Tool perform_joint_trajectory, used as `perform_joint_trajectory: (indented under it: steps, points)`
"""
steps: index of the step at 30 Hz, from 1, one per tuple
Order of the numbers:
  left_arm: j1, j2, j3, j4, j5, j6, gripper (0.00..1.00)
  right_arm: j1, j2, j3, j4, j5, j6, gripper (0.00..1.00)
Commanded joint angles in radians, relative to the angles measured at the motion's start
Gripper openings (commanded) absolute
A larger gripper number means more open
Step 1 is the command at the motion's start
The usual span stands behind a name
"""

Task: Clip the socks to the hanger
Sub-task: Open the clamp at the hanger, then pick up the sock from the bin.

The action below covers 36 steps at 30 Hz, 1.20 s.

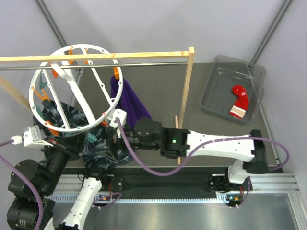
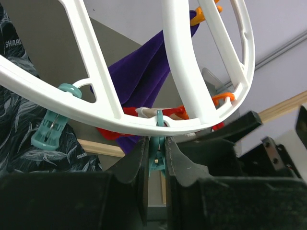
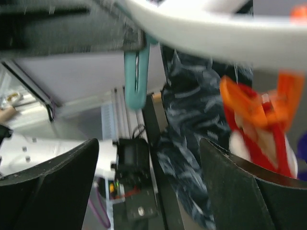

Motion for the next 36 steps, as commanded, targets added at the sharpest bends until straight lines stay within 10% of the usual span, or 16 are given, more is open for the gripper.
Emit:
perform_joint_trajectory:
  steps: [1, 13, 19, 28, 36]
  points:
    - [0.003, 0.019, 0.004, -0.001, 0.001, 0.023, 0.0, 0.05, -0.202, -0.089, -0.113, 0.131, -0.066, 0.86]
    - [0.003, 0.01, -0.045, 0.028, 0.027, 0.031, 0.0, 0.023, -0.599, -0.461, -0.185, 0.911, -0.007, 0.84]
    - [0.001, 0.002, -0.051, 0.034, 0.027, 0.048, 0.0, -0.012, -0.621, -0.487, -0.485, 1.235, 0.237, 0.86]
    - [0.001, -0.012, -0.116, 0.056, 0.065, 0.036, 0.0, -0.213, -0.811, -0.685, -0.633, 1.19, 0.533, 0.82]
    - [-0.003, -0.052, -0.178, 0.077, 0.053, 0.031, 0.0, -0.719, -0.784, -0.748, -0.529, 0.831, 0.451, 0.81]
